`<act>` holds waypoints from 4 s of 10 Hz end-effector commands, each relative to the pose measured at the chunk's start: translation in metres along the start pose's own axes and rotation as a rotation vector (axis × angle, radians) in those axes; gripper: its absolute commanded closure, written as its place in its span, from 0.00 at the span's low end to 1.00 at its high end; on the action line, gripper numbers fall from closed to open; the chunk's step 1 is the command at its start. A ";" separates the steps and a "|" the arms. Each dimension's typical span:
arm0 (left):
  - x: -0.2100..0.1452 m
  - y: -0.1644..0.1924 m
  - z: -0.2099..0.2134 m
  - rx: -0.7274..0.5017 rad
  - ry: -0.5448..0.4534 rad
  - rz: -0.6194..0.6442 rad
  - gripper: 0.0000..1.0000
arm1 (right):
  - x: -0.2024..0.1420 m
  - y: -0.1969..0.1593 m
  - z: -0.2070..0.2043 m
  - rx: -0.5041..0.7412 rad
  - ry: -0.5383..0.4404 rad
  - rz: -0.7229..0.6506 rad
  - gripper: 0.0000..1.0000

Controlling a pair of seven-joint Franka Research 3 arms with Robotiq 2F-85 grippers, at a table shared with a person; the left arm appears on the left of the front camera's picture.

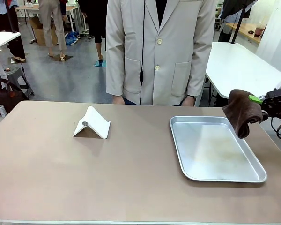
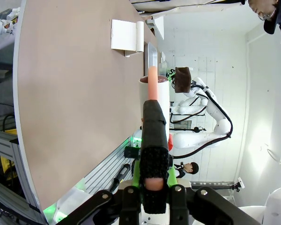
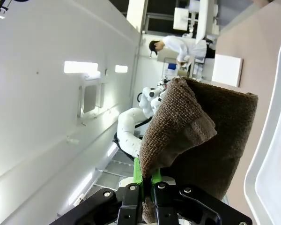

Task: Clean the surface of the table.
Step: Clean the area not pointed to by the person, then return the Lint Roller and towel to their original positions.

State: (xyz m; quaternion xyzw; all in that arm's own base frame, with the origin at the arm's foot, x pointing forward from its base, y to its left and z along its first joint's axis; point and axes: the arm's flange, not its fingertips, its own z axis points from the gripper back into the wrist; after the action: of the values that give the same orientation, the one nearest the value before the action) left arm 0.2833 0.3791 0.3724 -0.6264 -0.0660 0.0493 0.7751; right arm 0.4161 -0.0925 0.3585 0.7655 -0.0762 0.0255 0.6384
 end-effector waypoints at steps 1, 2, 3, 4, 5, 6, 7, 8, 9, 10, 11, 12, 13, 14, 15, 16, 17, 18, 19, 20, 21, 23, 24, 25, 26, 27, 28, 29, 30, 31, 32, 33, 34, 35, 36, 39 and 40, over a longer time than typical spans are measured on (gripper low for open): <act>-0.003 -0.004 -0.002 -0.001 0.000 0.011 0.91 | 0.003 0.005 0.000 0.023 -0.011 0.012 1.00; -0.003 -0.004 -0.002 -0.001 0.000 0.011 0.91 | 0.003 0.005 0.000 0.023 -0.011 0.012 1.00; -0.003 -0.004 -0.002 -0.001 0.000 0.011 0.91 | 0.003 0.005 0.000 0.023 -0.011 0.012 1.00; -0.003 -0.004 -0.002 -0.001 0.000 0.011 0.91 | 0.003 0.005 0.000 0.023 -0.011 0.012 1.00; -0.003 -0.004 -0.002 -0.001 0.000 0.011 0.91 | 0.003 0.005 0.000 0.023 -0.011 0.012 1.00; -0.003 -0.004 -0.002 -0.001 0.000 0.011 0.91 | 0.003 0.005 0.000 0.023 -0.011 0.012 1.00; -0.003 -0.004 -0.002 -0.001 0.000 0.011 0.91 | 0.003 0.005 0.000 0.023 -0.011 0.012 1.00; -0.003 -0.004 -0.002 -0.001 0.000 0.011 0.91 | 0.003 0.005 0.000 0.023 -0.011 0.012 1.00; -0.003 -0.004 -0.002 -0.001 0.000 0.011 0.91 | 0.003 0.005 0.000 0.023 -0.011 0.012 1.00; -0.003 -0.004 -0.002 -0.001 0.000 0.011 0.91 | 0.003 0.005 0.000 0.023 -0.011 0.012 1.00; 0.000 0.000 0.000 0.000 0.000 0.000 0.78 | 0.000 0.000 0.000 0.001 0.000 0.000 0.93; 0.003 -0.012 -0.014 0.023 -0.007 0.009 0.78 | 0.005 0.003 -0.020 -0.034 0.015 0.014 0.93; 0.011 -0.027 -0.033 0.029 0.016 -0.024 0.78 | 0.013 0.007 -0.045 -0.049 0.058 0.041 0.93; 0.016 -0.044 -0.057 0.064 0.003 -0.049 0.78 | 0.020 0.010 -0.073 -0.078 0.086 0.066 0.93; 0.019 -0.059 -0.082 0.080 0.010 -0.071 0.78 | 0.025 0.010 -0.098 -0.106 0.098 0.079 0.93; 0.019 -0.073 -0.108 0.092 0.009 -0.096 0.78 | 0.028 0.006 -0.123 -0.126 0.120 0.081 0.93; 0.018 -0.087 -0.138 0.133 0.019 -0.115 0.78 | 0.029 0.001 -0.146 -0.157 0.143 0.088 0.93; 0.019 -0.105 -0.173 0.204 0.049 -0.136 0.78 | 0.029 -0.005 -0.172 -0.186 0.178 0.141 0.93; 0.020 -0.118 -0.204 0.274 0.046 -0.146 0.78 | 0.028 -0.012 -0.193 -0.228 0.192 0.154 0.93; 0.023 -0.130 -0.232 0.329 0.061 -0.145 0.78 | 0.025 -0.019 -0.213 -0.250 0.224 0.140 0.93; 0.024 -0.140 -0.256 0.363 0.080 -0.147 0.78 | 0.022 -0.026 -0.230 -0.268 0.215 0.126 0.93; 0.029 -0.161 -0.293 0.378 0.073 -0.127 0.78 | 0.017 -0.045 -0.258 -0.290 0.179 0.108 0.93; 0.030 -0.168 -0.304 0.365 0.073 -0.106 0.78 | 0.017 -0.053 -0.267 -0.288 0.179 0.097 0.93; 0.032 -0.172 -0.312 0.358 0.076 -0.088 0.78 | 0.018 -0.060 -0.273 -0.275 0.191 0.109 0.93; 0.031 -0.171 -0.315 0.368 0.088 -0.096 0.78 | 0.018 -0.063 -0.274 -0.263 0.204 0.120 0.93; 0.031 -0.170 -0.313 0.366 0.084 -0.101 0.78 | 0.019 -0.062 -0.271 -0.248 0.206 0.127 0.93; 0.030 -0.170 -0.304 0.342 0.071 -0.097 0.78 | 0.018 -0.061 -0.269 -0.244 0.201 0.134 0.93; 0.033 -0.170 -0.315 0.376 0.108 -0.105 0.78 | 0.012 -0.065 -0.269 -0.282 0.222 0.092 0.93; 0.033 -0.170 -0.315 0.376 0.108 -0.105 0.78 | 0.012 -0.065 -0.269 -0.282 0.222 0.092 0.93; 0.033 -0.170 -0.315 0.376 0.108 -0.105 0.78 | 0.012 -0.065 -0.269 -0.282 0.222 0.092 0.93; 0.033 -0.170 -0.315 0.376 0.108 -0.105 0.78 | 0.012 -0.065 -0.269 -0.282 0.222 0.092 0.93; 0.033 -0.170 -0.315 0.376 0.108 -0.105 0.78 | 0.012 -0.065 -0.269 -0.282 0.222 0.092 0.93; 0.033 -0.168 -0.313 0.371 0.106 -0.100 0.78 | 0.014 -0.066 -0.267 -0.281 0.222 0.095 0.93; 0.030 -0.175 -0.318 0.388 0.119 -0.122 0.78 | 0.013 -0.065 -0.277 -0.306 0.244 0.124 0.93; 0.029 -0.188 -0.327 0.398 0.119 -0.132 0.78 | 0.014 -0.065 -0.287 -0.315 0.239 0.147 0.93; 0.035 -0.219 -0.369 0.474 0.164 -0.171 0.78 | 0.013 -0.072 -0.317 -0.373 0.200 0.149 0.93; 0.042 -0.223 -0.382 0.506 0.170 -0.173 0.78 | 0.011 -0.073 -0.327 -0.394 0.211 0.153 0.93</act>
State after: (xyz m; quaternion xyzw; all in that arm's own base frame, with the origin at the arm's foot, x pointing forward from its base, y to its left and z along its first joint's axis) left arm 0.3744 -0.0237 0.5128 -0.4258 -0.0437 -0.0646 0.9015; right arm 0.4529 0.2239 0.3476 0.6173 -0.0595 0.1477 0.7704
